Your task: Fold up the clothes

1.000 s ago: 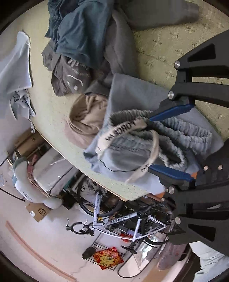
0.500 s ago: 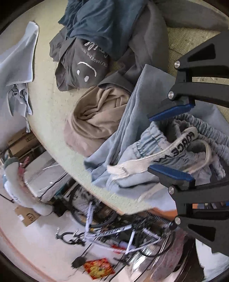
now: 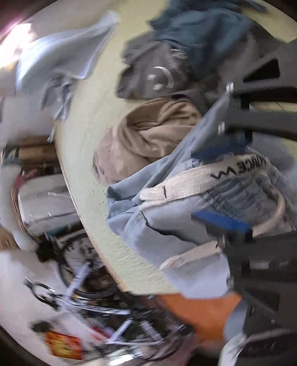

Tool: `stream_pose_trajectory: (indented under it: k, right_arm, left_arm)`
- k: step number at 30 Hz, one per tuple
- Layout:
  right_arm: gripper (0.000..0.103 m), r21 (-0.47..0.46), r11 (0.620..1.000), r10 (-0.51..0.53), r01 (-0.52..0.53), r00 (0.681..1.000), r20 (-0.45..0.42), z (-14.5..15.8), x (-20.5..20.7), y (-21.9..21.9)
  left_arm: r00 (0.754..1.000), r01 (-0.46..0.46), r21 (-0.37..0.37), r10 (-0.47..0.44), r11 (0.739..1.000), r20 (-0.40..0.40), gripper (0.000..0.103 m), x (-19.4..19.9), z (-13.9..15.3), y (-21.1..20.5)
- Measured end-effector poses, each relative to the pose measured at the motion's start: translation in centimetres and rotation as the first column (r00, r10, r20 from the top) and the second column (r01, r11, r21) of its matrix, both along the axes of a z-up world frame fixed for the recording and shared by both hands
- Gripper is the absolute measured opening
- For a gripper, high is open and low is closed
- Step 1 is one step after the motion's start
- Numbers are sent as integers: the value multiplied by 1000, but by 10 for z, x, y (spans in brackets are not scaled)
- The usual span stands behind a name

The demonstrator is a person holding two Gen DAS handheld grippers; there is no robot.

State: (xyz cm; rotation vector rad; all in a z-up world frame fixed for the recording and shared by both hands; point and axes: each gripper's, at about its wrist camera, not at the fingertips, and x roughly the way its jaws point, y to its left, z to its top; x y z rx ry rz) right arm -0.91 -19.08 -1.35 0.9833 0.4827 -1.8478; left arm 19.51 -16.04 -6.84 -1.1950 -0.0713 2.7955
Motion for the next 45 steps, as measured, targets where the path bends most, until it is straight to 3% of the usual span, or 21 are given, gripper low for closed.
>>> stream_pose_trajectory:
  k: [1,2,5,12,16,21,25,28,30,31,36,39,43,45]
  right_arm:
    - [4,17,1000,12,-12,999,-33,0,3,-4]
    - [2,4,1000,17,-16,999,-42,3,6,0]
    - [2,-36,999,28,-31,997,-68,14,17,13]
    - [2,-183,975,125,-125,992,-11,43,41,42]
    - [2,-138,968,207,-208,978,-22,47,50,8]
    - [5,-67,930,362,-361,932,5,43,70,-61]
    - [5,-38,917,398,-398,917,-10,44,80,-97]
    - [9,-91,935,342,-343,939,-25,60,76,-94]
    - [41,-130,952,278,-279,960,-21,67,68,-78]
    - [47,-138,964,225,-225,974,-19,68,63,-65]
    - [55,-175,985,9,8,995,96,50,37,10]
    - [59,-181,970,-120,160,970,212,28,20,59]
    - [60,-173,924,-253,341,884,393,-14,6,115]
    - [61,-181,897,-282,403,838,466,-35,6,135]
  left_arm:
    - [1000,1,7,-1,1000,-1,37,0,0,-1]
    - [1000,2,13,-2,1000,-1,37,0,0,-1]
    - [1000,7,30,-7,1000,-1,37,-1,-1,-4]
    - [1000,6,63,-6,998,0,37,0,1,-9]
    - [1000,-3,81,3,997,-1,37,1,3,-12]
    - [998,-40,107,45,993,-41,38,12,14,-25]
    - [992,-99,144,109,985,-68,51,20,20,-41]
    - [984,-148,189,163,971,-67,55,24,21,-56]
    - [980,-168,236,189,957,-68,58,26,22,-66]
    - [978,-173,254,197,952,-73,60,27,23,-70]
    - [957,-225,315,270,922,-105,69,36,32,-91]
    - [939,-264,377,326,888,-109,71,40,35,-109]
    - [907,-335,451,412,827,-81,74,44,37,-134]
    - [894,-366,455,442,812,-70,74,46,38,-143]
